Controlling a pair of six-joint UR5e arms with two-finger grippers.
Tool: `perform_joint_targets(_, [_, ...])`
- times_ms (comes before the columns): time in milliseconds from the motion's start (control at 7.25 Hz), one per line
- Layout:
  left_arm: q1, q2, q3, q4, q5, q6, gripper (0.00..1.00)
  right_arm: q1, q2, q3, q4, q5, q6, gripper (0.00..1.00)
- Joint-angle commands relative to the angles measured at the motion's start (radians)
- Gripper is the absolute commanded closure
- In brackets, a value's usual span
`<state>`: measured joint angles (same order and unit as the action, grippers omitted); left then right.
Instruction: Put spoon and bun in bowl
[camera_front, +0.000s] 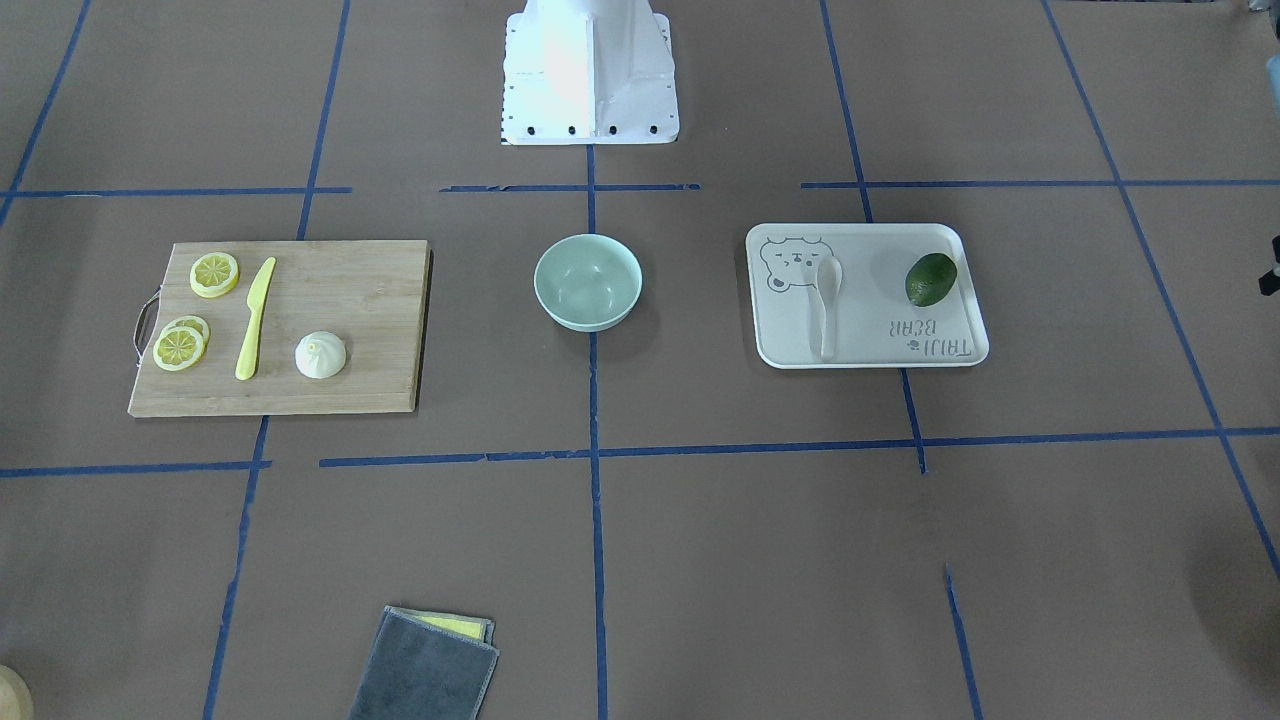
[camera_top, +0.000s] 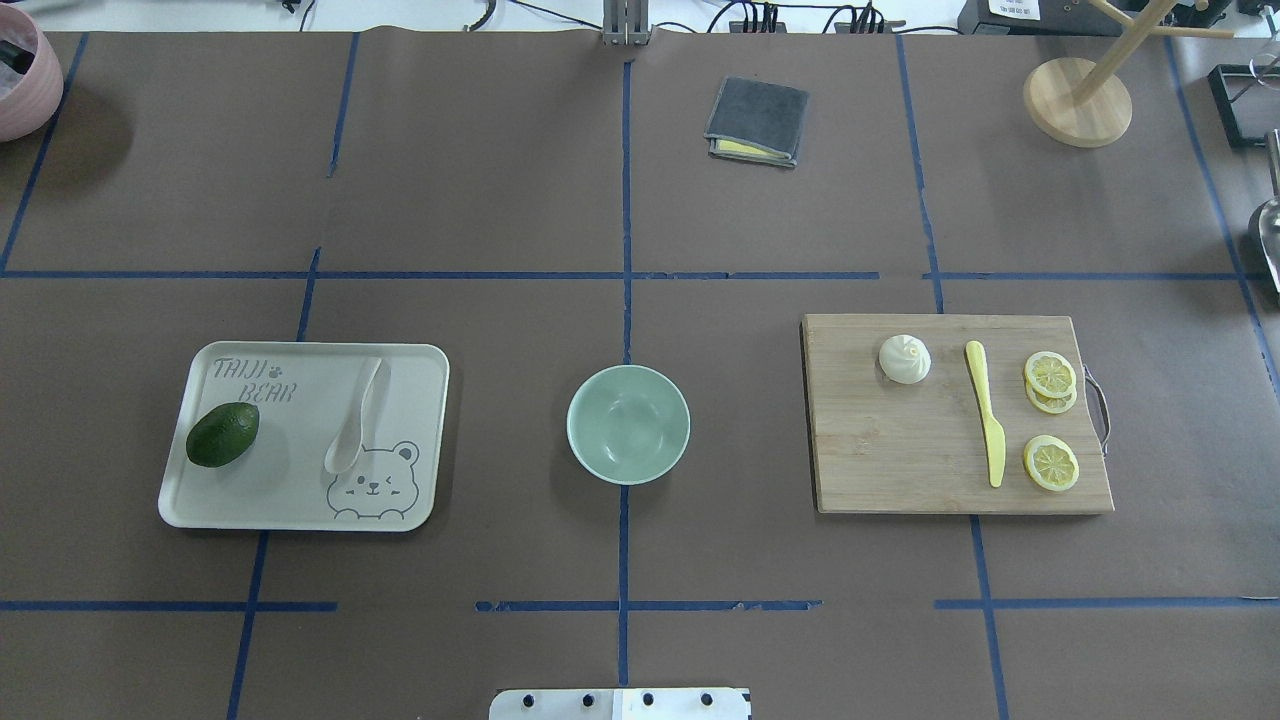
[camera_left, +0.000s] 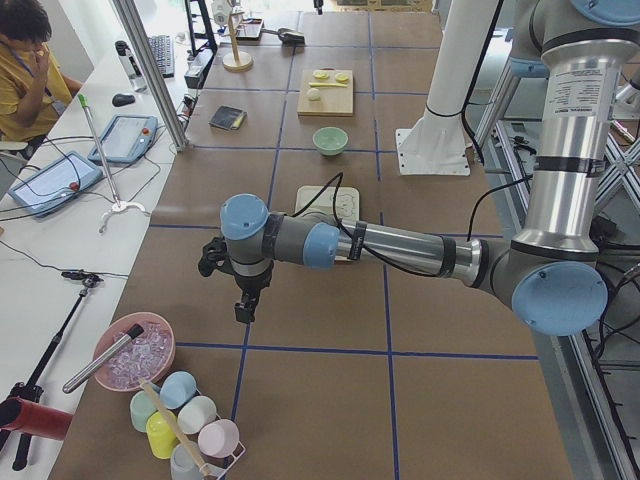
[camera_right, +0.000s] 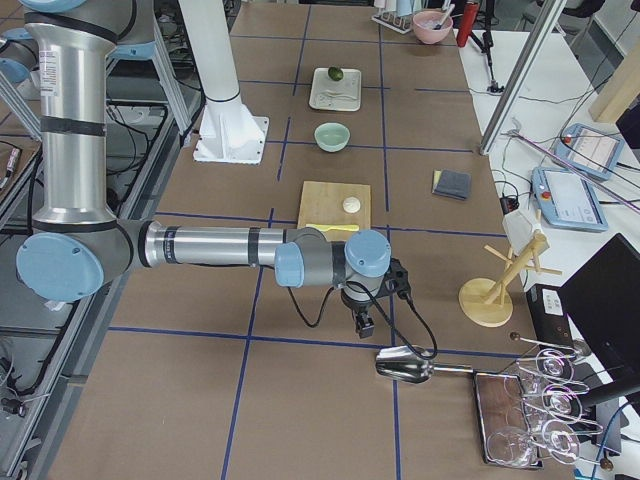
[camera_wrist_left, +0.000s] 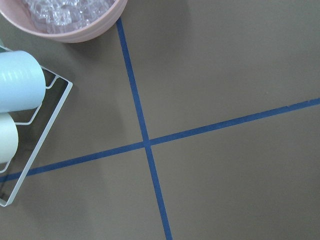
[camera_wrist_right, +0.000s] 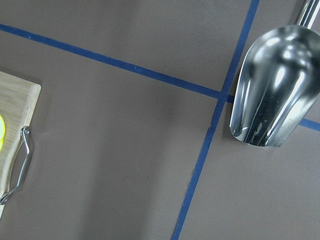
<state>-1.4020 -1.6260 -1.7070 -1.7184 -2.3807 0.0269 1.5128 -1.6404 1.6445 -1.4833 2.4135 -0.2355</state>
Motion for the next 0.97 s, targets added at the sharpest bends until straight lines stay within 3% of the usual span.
perform_joint_targets(0, [0.233,-0.005,-0.083,-0.103,0.004,-0.301,0.00,-0.002,-0.018,-0.003,0.038,0.037,-0.004,0.00])
perform_joint_targets(276, [0.518,-0.174,-0.097,-0.147,0.160,-0.755,0.01,-0.002,-0.045,-0.003,0.087,0.042,-0.005,0.00])
perform_joint_targets(414, [0.625,-0.222,-0.092,-0.145,0.248,-0.862,0.02,-0.003,-0.045,-0.003,0.096,0.044,-0.004,0.00])
perform_joint_targets(828, [0.705,-0.245,-0.054,-0.147,0.291,-0.900,0.06,-0.019,-0.045,-0.012,0.097,0.073,0.001,0.00])
